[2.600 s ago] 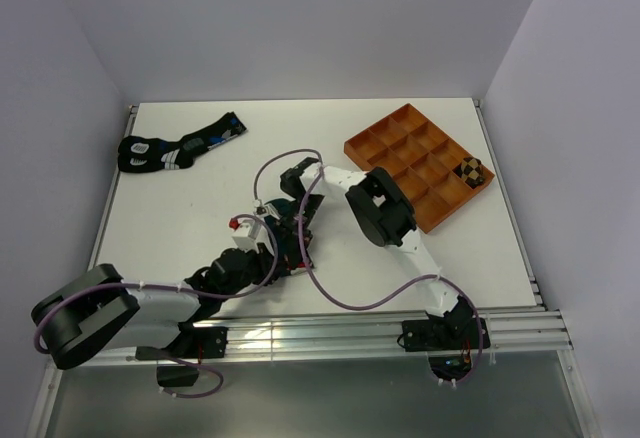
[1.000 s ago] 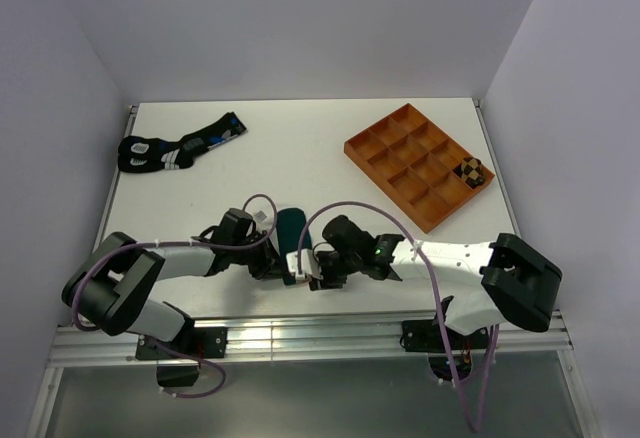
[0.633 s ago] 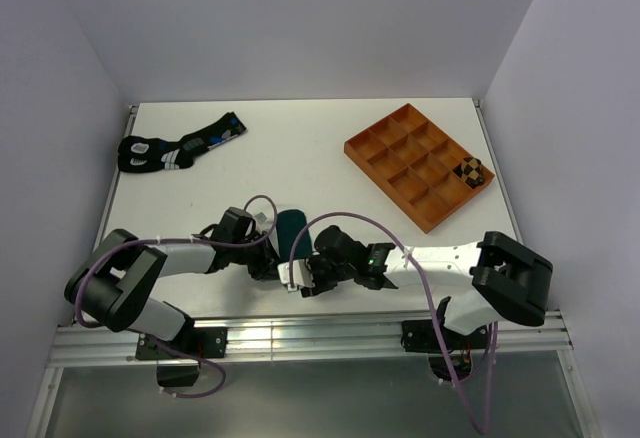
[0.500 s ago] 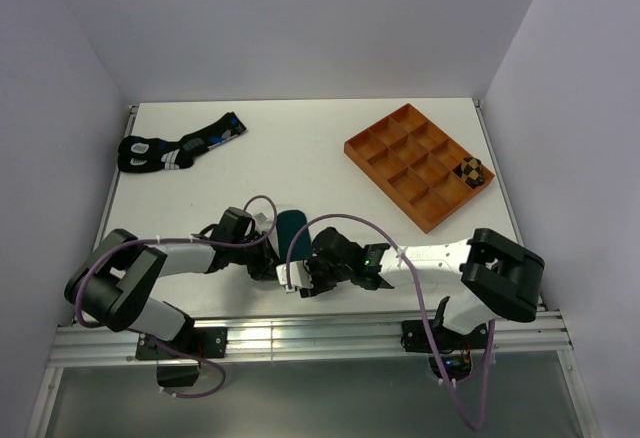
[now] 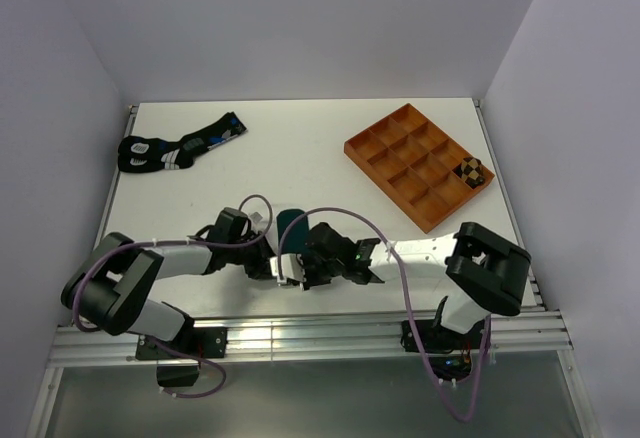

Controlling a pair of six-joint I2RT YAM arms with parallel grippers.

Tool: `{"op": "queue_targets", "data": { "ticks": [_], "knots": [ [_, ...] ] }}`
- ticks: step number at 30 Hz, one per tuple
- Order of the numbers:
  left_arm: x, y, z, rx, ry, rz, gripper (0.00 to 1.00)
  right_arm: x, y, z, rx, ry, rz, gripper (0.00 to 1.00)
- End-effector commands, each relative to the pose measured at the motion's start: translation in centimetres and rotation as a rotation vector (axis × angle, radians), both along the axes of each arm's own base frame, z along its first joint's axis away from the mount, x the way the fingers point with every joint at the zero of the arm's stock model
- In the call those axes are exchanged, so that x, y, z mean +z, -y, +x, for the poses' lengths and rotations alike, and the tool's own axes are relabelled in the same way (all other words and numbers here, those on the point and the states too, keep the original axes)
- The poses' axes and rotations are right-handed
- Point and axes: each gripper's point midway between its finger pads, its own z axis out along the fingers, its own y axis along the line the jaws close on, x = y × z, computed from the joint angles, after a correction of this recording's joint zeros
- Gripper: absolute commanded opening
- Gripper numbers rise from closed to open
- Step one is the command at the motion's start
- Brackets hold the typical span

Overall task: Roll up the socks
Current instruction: Roll the sock at the center of the board.

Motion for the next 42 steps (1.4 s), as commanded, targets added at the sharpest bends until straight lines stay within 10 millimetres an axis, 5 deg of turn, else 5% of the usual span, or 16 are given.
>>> {"op": "queue_targets", "data": {
  "ticks": [1, 10, 16, 24, 37, 42],
  "knots": [
    [1.8, 0.3, 1.4, 0.061, 0.074, -0.049, 0.14, 0.6, -0.6, 0.1, -0.027, -0.127, 0.015, 0.00],
    [3.5, -2.0, 3.2, 0.260, 0.225, -0.004, 0.22, 1.2, 1.3, 1.8, -0.089, -0.468, -0.058, 0.00],
    [4.4, -3.9, 3.5, 0.339, 0.301, 0.042, 0.24, 1.8, 0.8, 2.3, -0.071, -0.750, -0.106, 0.00],
    [6.4, -5.3, 6.3, 0.395, 0.601, 0.106, 0.32, 2.6, -0.3, 3.6, -0.014, -1.106, -0.048, 0.00],
    [8.4, -1.8, 7.1, 0.224, 1.003, 0.031, 0.42, 2.0, 0.7, 5.0, -0.151, -1.315, -0.009, 0.00],
    [7.7, 0.0, 6.8, 0.110, 1.041, -0.003, 0.44, 1.3, 0.9, 5.7, -0.194, -1.314, -0.027, 0.00]
  ]
}}
